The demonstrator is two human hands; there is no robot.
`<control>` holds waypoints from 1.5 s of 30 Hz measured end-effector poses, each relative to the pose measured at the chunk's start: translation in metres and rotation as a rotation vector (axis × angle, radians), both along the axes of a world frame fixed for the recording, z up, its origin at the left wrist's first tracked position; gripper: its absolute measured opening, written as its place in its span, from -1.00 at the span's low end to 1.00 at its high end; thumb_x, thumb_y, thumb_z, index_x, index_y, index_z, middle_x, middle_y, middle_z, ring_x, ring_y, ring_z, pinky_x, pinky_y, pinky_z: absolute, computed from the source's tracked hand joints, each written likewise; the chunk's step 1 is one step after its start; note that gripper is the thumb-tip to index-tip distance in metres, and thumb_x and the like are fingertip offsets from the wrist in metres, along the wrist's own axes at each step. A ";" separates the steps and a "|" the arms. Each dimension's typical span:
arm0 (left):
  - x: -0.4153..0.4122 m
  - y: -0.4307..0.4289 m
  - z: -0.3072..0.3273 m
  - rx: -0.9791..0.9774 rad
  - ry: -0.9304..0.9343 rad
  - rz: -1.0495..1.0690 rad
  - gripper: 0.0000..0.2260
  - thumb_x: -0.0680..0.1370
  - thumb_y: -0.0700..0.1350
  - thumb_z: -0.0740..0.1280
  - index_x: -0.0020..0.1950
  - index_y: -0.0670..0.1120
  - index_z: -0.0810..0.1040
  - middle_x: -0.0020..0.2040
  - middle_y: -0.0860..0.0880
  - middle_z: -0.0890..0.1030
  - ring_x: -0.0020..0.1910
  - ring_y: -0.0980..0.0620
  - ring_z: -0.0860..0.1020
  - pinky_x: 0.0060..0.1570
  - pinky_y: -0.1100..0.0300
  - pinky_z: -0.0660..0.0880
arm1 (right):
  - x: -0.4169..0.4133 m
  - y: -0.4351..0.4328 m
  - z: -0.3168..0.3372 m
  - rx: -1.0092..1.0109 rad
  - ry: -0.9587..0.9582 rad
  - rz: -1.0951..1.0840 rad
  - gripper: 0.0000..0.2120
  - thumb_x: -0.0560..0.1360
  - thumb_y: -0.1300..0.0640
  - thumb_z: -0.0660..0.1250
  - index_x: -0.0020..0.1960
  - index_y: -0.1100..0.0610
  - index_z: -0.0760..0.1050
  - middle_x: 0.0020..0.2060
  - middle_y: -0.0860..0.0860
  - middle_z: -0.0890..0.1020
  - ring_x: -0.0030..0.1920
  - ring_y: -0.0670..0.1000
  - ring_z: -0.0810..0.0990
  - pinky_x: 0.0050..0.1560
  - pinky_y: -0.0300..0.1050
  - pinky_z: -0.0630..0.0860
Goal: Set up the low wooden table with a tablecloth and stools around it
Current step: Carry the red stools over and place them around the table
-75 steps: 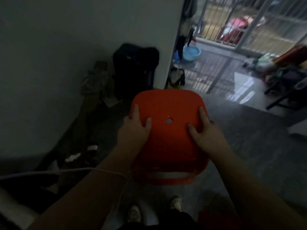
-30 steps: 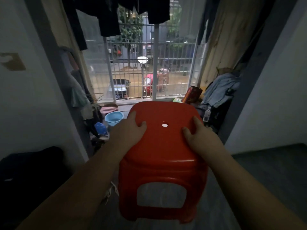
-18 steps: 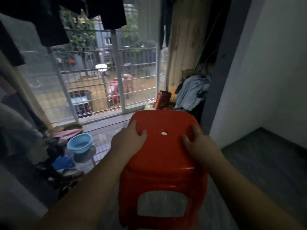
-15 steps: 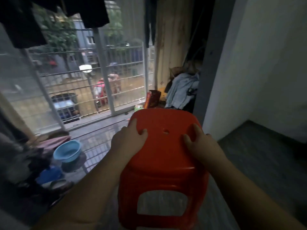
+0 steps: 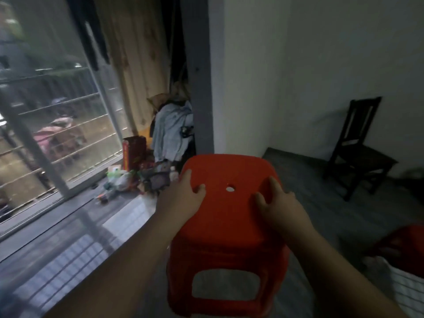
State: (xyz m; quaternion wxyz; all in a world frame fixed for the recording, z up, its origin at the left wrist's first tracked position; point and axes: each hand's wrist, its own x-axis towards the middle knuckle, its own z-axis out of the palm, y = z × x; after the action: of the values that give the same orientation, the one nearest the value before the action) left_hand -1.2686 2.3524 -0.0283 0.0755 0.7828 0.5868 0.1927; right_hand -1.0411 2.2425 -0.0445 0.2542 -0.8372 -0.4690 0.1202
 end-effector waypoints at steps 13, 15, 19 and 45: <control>0.287 0.118 -0.013 -0.062 0.072 -0.397 -0.36 0.52 0.38 0.06 0.55 0.18 0.08 0.20 -0.18 0.53 0.10 -0.24 0.57 0.04 -0.02 0.49 | 0.214 0.032 -0.026 -0.036 0.041 -0.467 -0.28 0.51 -0.36 0.09 0.57 -0.18 -0.07 0.39 0.30 0.32 0.10 0.28 0.58 0.05 0.07 0.50; 0.327 0.125 -0.021 -0.065 0.082 -0.482 -0.34 0.52 0.40 0.07 0.56 0.16 0.09 0.21 -0.19 0.53 0.11 -0.24 0.57 0.05 -0.03 0.48 | 0.236 0.026 -0.031 -0.045 0.041 -0.559 -0.27 0.49 -0.38 0.08 0.56 -0.20 -0.08 0.38 0.28 0.33 0.09 0.28 0.59 -0.01 0.07 0.50; 0.403 0.138 -0.042 -0.127 0.071 -0.668 -0.31 0.51 0.39 0.09 0.58 0.13 0.10 0.31 -0.20 0.52 0.23 -0.22 0.53 0.16 -0.03 0.46 | 0.269 0.017 -0.044 -0.103 0.014 -0.777 -0.26 0.47 -0.40 0.05 0.55 -0.23 -0.11 0.36 0.24 0.35 0.06 0.23 0.59 -0.19 -0.01 0.39; 0.635 0.065 -0.063 -0.136 0.210 -1.818 -0.31 0.51 0.40 0.08 0.57 0.16 0.05 0.36 -0.18 0.45 0.24 -0.24 0.53 0.18 -0.10 0.45 | 0.229 -0.003 -0.055 -0.089 0.063 -1.923 -0.26 0.48 -0.40 0.04 0.56 -0.23 -0.12 0.33 0.25 0.37 0.15 0.26 0.56 -0.02 0.07 0.46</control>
State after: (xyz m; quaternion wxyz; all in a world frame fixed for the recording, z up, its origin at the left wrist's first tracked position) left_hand -0.6332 2.4175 -0.0915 0.1903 0.9505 -0.2409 -0.0481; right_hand -0.8122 2.2393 -0.0998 0.2244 -0.8689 0.4298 -0.0994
